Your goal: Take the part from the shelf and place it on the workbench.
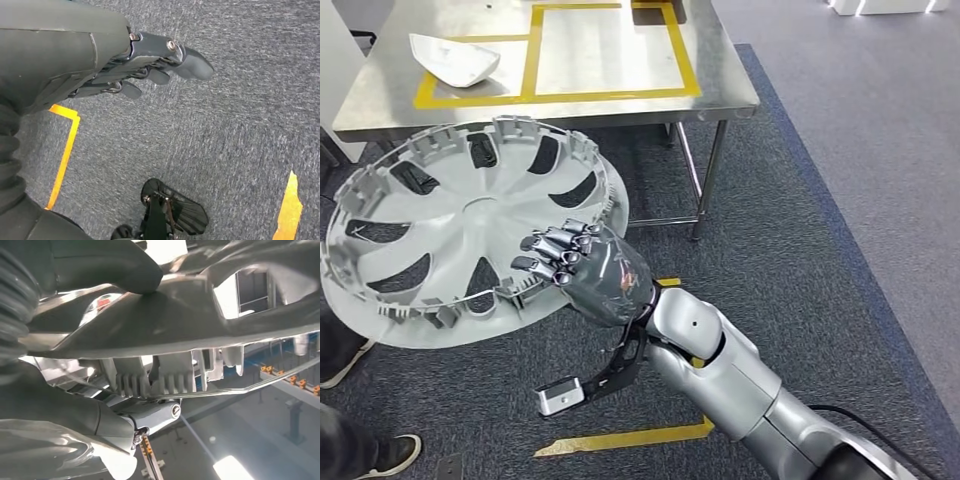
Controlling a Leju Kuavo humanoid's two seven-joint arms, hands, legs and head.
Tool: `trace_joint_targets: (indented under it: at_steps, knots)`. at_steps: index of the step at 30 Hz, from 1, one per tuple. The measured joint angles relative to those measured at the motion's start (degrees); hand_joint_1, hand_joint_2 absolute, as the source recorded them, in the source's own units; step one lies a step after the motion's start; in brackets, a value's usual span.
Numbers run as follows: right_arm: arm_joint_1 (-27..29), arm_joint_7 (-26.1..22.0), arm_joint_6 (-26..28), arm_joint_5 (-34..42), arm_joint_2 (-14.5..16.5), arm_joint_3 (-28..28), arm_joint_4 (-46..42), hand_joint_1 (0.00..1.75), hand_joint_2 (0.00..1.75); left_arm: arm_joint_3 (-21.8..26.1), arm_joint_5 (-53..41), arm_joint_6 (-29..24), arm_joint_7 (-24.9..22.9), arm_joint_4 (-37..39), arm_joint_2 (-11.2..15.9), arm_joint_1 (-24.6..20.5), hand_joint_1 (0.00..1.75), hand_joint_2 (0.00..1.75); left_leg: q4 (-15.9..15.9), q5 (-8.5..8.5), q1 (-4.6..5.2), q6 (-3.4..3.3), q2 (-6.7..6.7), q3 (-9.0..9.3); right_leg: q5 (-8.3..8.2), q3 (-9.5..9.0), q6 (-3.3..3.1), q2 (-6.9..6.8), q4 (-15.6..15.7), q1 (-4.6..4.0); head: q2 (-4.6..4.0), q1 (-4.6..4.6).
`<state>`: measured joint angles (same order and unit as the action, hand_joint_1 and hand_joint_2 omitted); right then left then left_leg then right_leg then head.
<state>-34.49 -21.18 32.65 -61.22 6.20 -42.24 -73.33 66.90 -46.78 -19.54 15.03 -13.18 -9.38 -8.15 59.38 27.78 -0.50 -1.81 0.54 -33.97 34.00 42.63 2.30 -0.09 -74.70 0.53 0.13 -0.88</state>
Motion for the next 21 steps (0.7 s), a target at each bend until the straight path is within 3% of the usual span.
trace_joint_targets:
  at_steps: [1, 2, 4, 6, 8, 10, 12, 13, 15, 16, 17, 18, 20, 21]
  knots:
    - [0.3, 0.0, 0.0, 0.0, 0.0, 0.1, 0.0, 1.75, 1.75, 0.0, 0.0, 0.0, 0.0, 0.0, 0.0, 0.1, 0.00, 1.75, 0.0, 0.47, 0.16, -0.06, 0.11, 0.58, -0.95, 1.11, -0.17, 0.01, -0.5, -0.02, 0.00, 0.02]
    - [0.7, 0.0, 0.0, 0.0, 0.0, 0.2, 0.0, 1.75, 1.75, 0.0, 0.0, 0.0, 0.1, 0.0, 0.0, 0.1, 0.00, 1.75, 0.0, 1.01, 0.34, -0.08, 0.26, 1.31, -2.98, 1.13, -0.44, 0.01, 1.3, -0.07, 0.00, 0.03]
    - [1.1, 0.0, 0.1, 0.0, 0.0, 0.3, 0.0, 1.75, 1.75, 0.0, -0.1, 0.0, 0.1, 0.0, 0.0, 0.2, 0.00, 1.75, 0.0, 2.17, 0.57, -0.01, 0.55, 2.83, -8.20, -0.87, -1.33, 0.11, 8.5, -0.34, 0.00, 0.01]
    - [1.3, 0.1, 0.3, -0.1, 0.0, 0.5, 0.0, 1.75, 1.75, 0.0, -0.1, 0.1, 0.2, 0.1, 0.0, 0.2, 0.00, 1.75, -0.3, 3.08, 0.47, 0.45, 0.69, 3.62, -10.33, -2.73, -2.03, 0.19, 14.0, -0.81, 0.00, -0.09]
    - [1.6, 0.2, 0.5, -0.1, 0.0, 0.7, -0.3, 1.75, 1.75, 0.1, -0.2, 0.2, 0.3, 0.1, -0.1, 0.3, 0.00, 1.75, -0.3, 3.19, 0.21, 1.22, 0.68, 4.19, -9.67, -4.08, -2.43, 0.26, 15.8, -1.20, 0.00, -0.03]
    - [2.0, 0.2, 0.6, -0.2, -0.1, 0.8, -0.6, 1.75, 1.75, 0.1, -0.2, 0.2, 0.4, 0.2, -0.1, 0.3, 0.00, 1.75, 1.7, 2.28, 0.12, 1.79, 0.54, 3.88, -9.18, -6.11, -2.79, 0.26, 17.0, -0.97, 0.00, 0.03]
    - [2.4, 0.3, 0.6, -0.3, 0.0, 0.8, -0.7, 1.75, 1.75, 0.1, -0.3, 0.2, 0.5, 0.2, 0.0, 0.2, 0.00, 1.75, 7.7, 1.34, 0.01, 2.35, 0.38, 0.51, -8.25, -8.16, -2.90, 0.09, 17.6, -0.48, 0.00, -0.12]
    - [2.5, 0.4, 0.6, -0.3, -0.1, 0.8, -0.7, 1.75, 1.75, 0.1, -0.3, 0.2, 0.6, 0.2, 0.0, 0.3, 0.00, 1.75, 11.2, 1.88, -0.13, 2.72, 0.33, -1.90, -7.57, -9.06, -2.93, 0.03, 17.7, -0.35, 0.00, -0.15]
    - [2.8, 0.5, 0.6, -0.3, 0.0, 0.8, -0.8, 1.75, 1.75, 0.1, -0.2, 0.2, 0.7, 0.2, 0.1, 0.5, 0.00, 1.75, 15.2, 5.55, -0.50, 3.43, 0.28, -6.01, -6.02, -11.04, -2.89, 0.06, 17.8, -0.11, 0.00, -0.17]
    - [3.0, 0.5, 0.6, -0.4, -0.1, 0.8, -0.9, 1.75, 1.75, 0.1, -0.2, 0.2, 0.7, 0.2, 0.1, 0.7, 0.00, 1.75, 15.2, 7.26, -0.66, 3.73, 0.25, -7.18, -5.12, -12.23, -2.80, 0.11, 17.8, 0.03, 0.00, -0.18]
    - [3.3, 0.6, 0.7, -0.4, -0.1, 0.8, -0.9, 1.75, 1.75, 0.2, -0.2, 0.2, 0.7, 0.2, 0.2, 0.8, 0.00, 1.75, 13.8, 7.81, -0.80, 4.00, 0.20, -7.71, -4.17, -13.50, -2.65, 0.16, 17.8, 0.21, 0.00, -0.19]
    - [3.5, 0.7, 0.6, -0.4, -0.1, 0.8, -0.9, 1.75, 1.75, 0.2, -0.3, 0.2, 0.7, 0.2, 0.2, 0.8, 0.00, 1.75, 11.3, 6.57, -0.96, 4.25, 0.08, -7.81, -3.13, -14.83, -2.37, 0.19, 17.8, 0.41, 0.00, -0.18]
    - [3.8, 0.8, 0.7, -0.5, -0.1, 0.8, -1.0, 1.75, 1.75, 0.2, -0.4, 0.2, 0.7, 0.2, 0.2, 1.0, 0.00, 1.75, 4.6, -1.18, -1.17, 4.43, -0.62, -7.69, -0.96, -16.84, -1.66, 0.21, 17.6, 0.56, -0.01, -0.28]
    - [3.9, 0.9, 0.7, -0.5, -0.1, 0.8, -1.1, 1.75, 1.75, 0.3, -0.4, 0.2, 0.7, 0.3, 0.2, 1.0, 0.00, 1.75, 2.3, -4.48, -1.11, 4.15, -0.92, -7.65, 0.09, -17.46, -1.18, 0.21, 17.7, 0.55, -0.01, -0.36]
